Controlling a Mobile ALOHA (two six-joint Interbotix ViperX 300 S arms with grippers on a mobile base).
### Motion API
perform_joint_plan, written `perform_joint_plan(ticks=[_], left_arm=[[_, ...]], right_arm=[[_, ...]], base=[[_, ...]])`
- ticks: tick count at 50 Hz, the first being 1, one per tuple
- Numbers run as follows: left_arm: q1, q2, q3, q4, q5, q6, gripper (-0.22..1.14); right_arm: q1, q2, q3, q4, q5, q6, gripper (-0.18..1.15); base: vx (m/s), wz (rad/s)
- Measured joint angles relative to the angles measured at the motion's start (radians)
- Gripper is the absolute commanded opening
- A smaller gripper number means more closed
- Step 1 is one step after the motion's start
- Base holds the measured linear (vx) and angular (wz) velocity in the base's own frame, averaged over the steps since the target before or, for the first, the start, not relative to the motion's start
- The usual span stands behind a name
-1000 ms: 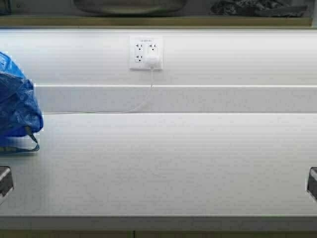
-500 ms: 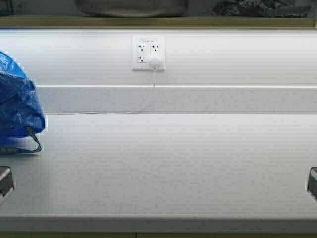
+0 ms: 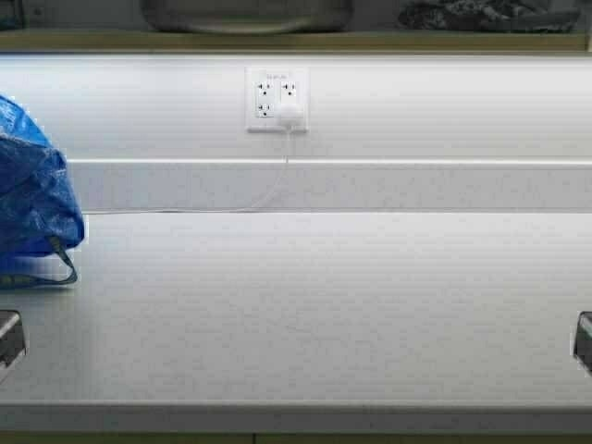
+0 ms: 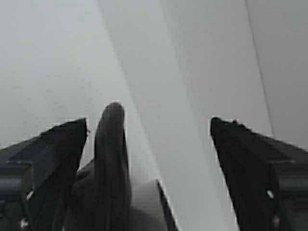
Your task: Open the cabinet, put the pot inside, then close it
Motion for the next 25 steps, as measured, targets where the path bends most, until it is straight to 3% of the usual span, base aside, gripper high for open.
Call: perform_joint_plan(ticks=[25], left_arm=[[0.051,-0.137,0.296,0.000,-0.138,-0.055,1.03]], right_arm=[[0.003,-0.118,0.209,-0.002,-0.087,-0.017,1.04]], base=[[0.00,0.00]])
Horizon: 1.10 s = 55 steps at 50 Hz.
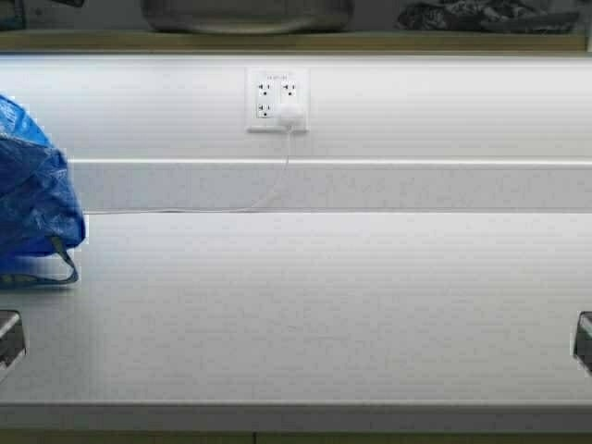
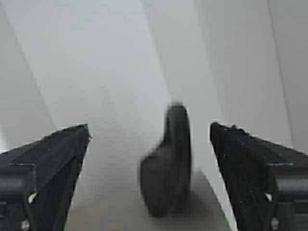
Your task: Open the cabinet, put the pot inside, then close it
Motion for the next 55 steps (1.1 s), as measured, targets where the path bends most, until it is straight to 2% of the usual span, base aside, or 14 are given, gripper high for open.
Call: perform_joint_plan(ticks=[7,11,14,16,20,22,24,28,30,37,41,48,55], left_arm=[[-0.002,-0.066,0.104,0.014,-0.051,-0.006,0.99],[-0.003,-0.133,0.186,0.061,-0.080,0.005,0.87],[-0.008,-0.189,0.244,0.118,-0.091,0.023,0.68],[-0.012,-0.219,0.275,0.152,-0.094,0.038,0.50],[-0.012,-0.282,0.339,0.219,-0.095,0.084,0.05],[-0.011,-0.314,0.368,0.252,-0.091,0.106,-0.09],[-0.009,-0.350,0.399,0.285,-0.075,0.130,-0.11],[-0.012,-0.413,0.437,0.337,-0.025,0.172,0.01],[-0.014,-0.448,0.454,0.362,0.023,0.192,0.06],[-0.011,-0.537,0.466,0.425,0.201,0.270,0.03],[-0.012,-0.571,0.466,0.446,0.281,0.331,0.02],[-0.011,-0.603,0.468,0.453,0.333,0.411,0.03],[-0.011,-0.615,0.477,0.456,0.364,0.431,0.03]], right_arm=[[0.003,-0.040,0.087,-0.026,-0.048,0.000,1.00],[0.011,-0.083,0.152,-0.083,-0.067,-0.011,0.82],[0.017,-0.118,0.199,-0.153,-0.072,-0.032,0.59],[0.023,-0.140,0.225,-0.207,-0.074,-0.054,0.39],[0.035,-0.173,0.272,-0.318,-0.074,-0.104,0.02],[0.040,-0.189,0.293,-0.370,-0.075,-0.137,-0.06],[0.046,-0.202,0.316,-0.411,-0.075,-0.164,-0.04],[0.052,-0.229,0.354,-0.454,-0.063,-0.212,0.11],[0.054,-0.241,0.368,-0.462,-0.046,-0.233,0.13],[0.049,-0.302,0.400,-0.529,0.121,-0.328,0.09],[0.055,-0.344,0.400,-0.588,0.273,-0.420,0.09],[0.060,-0.394,0.377,-0.611,0.472,-0.561,0.09],[0.051,-0.422,0.356,-0.611,0.548,-0.640,0.08]], base=[[-0.01,0.00],[0.00,0.00],[0.00,0.00],[-0.01,-0.01],[-0.03,-0.02],[-0.05,-0.04],[-0.06,-0.04],[-0.07,-0.04],[-0.08,-0.03],[-0.11,-0.03],[-0.13,-0.05],[-0.16,-0.07],[-0.16,-0.10]])
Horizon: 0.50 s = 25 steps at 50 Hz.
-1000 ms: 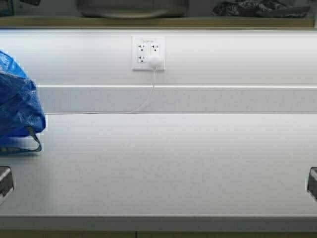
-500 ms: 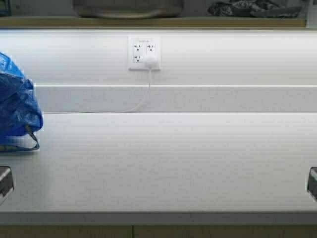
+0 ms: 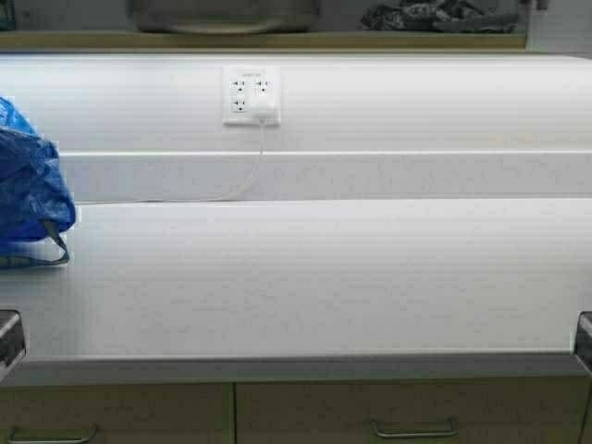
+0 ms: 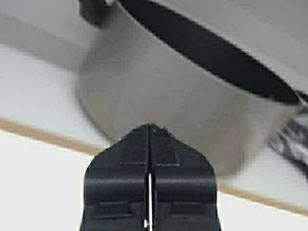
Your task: Open the cabinet, put the pot inside, then close it
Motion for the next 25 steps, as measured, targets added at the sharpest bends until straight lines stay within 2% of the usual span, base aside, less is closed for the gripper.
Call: perform_joint_plan(ticks=[8,17,25], left_arm=[[0.000,-0.003,0.000,0.025,0.060,0.077,0.03],[0.008,-0.025,-0.029,0.048,0.262,0.285,0.03],[0.061,-0.037,-0.074,0.049,0.396,0.402,0.03]], right_arm=[[0.005,-0.020,-0.011,0.000,0.046,-0.018,0.08],[0.008,-0.092,0.011,-0.002,0.095,-0.021,0.08],[-0.009,-0.163,0.023,-0.015,0.146,-0.055,0.08]], base=[[-0.15,-0.10],[-0.17,-0.07],[-0.18,-0.03]])
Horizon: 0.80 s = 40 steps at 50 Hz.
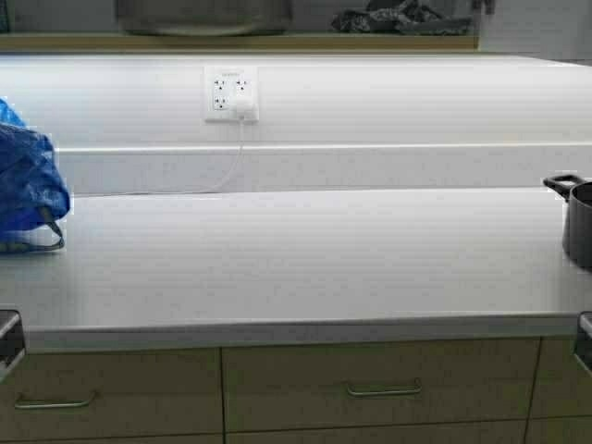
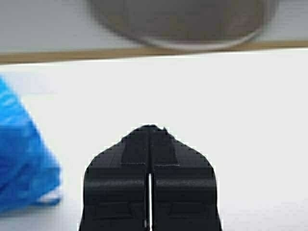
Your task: Open the cabinet, put the pot inside, then close it
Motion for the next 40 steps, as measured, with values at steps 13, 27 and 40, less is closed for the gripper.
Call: perform_joint_plan(ticks=[13,27,40], left_arm=[[0.181,-0.015,-0.074,0.017,0.103,0.064,0.03],[0.290,-0.015,-0.160,0.055,0.190,0.074,0.03],[0.400,0.055,-0.267,0.054,0.222,0.069,0.03]], right_arm=[[-0.094,-0.089,0.000,-0.012,0.092,-0.098,0.08],[-0.250,-0.224,0.005,-0.015,0.132,-0.143,0.08],[-0.474,-0.302,0.005,-0.028,0.167,-0.144,0.08]], base=[[-0.18,0.03],[-0.20,0.06],[-0.21,0.10]])
